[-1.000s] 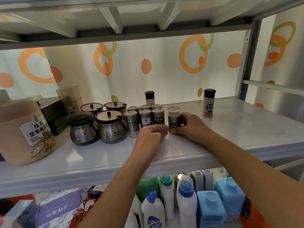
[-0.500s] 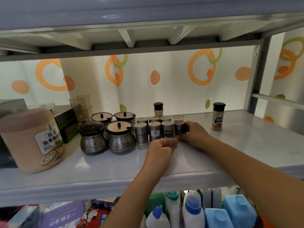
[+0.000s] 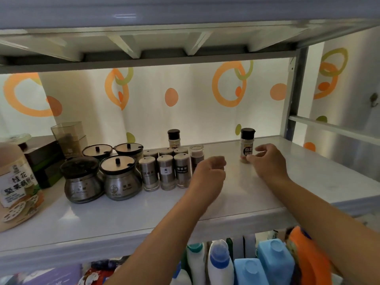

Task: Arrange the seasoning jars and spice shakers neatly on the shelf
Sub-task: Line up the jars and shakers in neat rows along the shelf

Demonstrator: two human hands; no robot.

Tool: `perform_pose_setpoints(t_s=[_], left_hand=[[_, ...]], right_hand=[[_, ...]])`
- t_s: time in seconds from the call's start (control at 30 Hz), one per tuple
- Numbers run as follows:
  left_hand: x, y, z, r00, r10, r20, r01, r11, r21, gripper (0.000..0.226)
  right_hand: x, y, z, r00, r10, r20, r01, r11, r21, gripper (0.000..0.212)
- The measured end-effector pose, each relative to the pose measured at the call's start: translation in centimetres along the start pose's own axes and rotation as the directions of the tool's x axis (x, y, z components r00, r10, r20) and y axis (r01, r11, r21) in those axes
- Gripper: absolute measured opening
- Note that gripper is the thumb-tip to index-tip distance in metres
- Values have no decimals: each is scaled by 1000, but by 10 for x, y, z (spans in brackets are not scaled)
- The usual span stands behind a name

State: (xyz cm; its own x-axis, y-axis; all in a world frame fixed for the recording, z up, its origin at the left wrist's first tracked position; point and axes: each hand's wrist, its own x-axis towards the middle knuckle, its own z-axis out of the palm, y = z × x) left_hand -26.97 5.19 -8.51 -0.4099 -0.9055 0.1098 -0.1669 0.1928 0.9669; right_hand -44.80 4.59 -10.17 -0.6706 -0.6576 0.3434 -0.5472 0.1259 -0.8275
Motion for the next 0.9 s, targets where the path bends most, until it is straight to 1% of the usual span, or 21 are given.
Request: perform_pose_setpoints(t_s=[0.03, 0.07, 0.17, 0.23, 0.3, 0.37, 0.5, 0.57, 0.7, 0.8, 0.9], left_hand=[[8, 3, 8, 1000, -16, 1, 16, 1000, -15, 53], [16, 5, 14, 1000, -30, -1, 30, 999, -28, 55], [32, 7, 26, 998, -57, -29, 55, 997, -60, 61], [38, 6, 27, 996, -66, -55, 61, 995, -78, 60], [40, 2, 24, 995, -67, -75, 60, 994, -90, 59], [39, -2, 19, 996, -64, -67, 58, 994, -92, 59], [29, -8, 13, 994, -98, -38, 93, 988, -122, 60], [17, -13, 11, 995, -102, -19, 99, 988, -115, 61], [-1, -19, 2, 997, -78, 3, 78, 994, -81, 63], [-10, -17, -8, 998, -59, -9, 59, 996, -61, 62], [-20, -17, -19, 1000, -13, -25, 12, 1000, -27, 63]], right_hand=[[7, 5, -4, 999, 41, -31, -41, 999, 18, 52], [14, 8, -7, 997, 69, -30, -68, 997, 27, 59], [34, 11, -8, 993, 81, 89, -84, 996, 33, 79], [43, 9, -6, 986, 50, 158, -56, 998, 37, 81], [50, 5, -3, 983, 9, 185, -17, 999, 41, 79], [54, 0, -1, 980, -17, 199, 6, 999, 54, 74], [52, -8, 4, 973, -32, 229, 17, 997, 69, 47], [47, -8, 6, 974, -52, 220, 47, 999, 27, 40], [24, -8, 10, 964, -121, 237, 133, 991, -34, 36], [-5, -17, 12, 946, -172, 274, 183, 983, -13, 36], [-31, -25, 16, 934, -221, 279, 227, 974, 10, 36]])
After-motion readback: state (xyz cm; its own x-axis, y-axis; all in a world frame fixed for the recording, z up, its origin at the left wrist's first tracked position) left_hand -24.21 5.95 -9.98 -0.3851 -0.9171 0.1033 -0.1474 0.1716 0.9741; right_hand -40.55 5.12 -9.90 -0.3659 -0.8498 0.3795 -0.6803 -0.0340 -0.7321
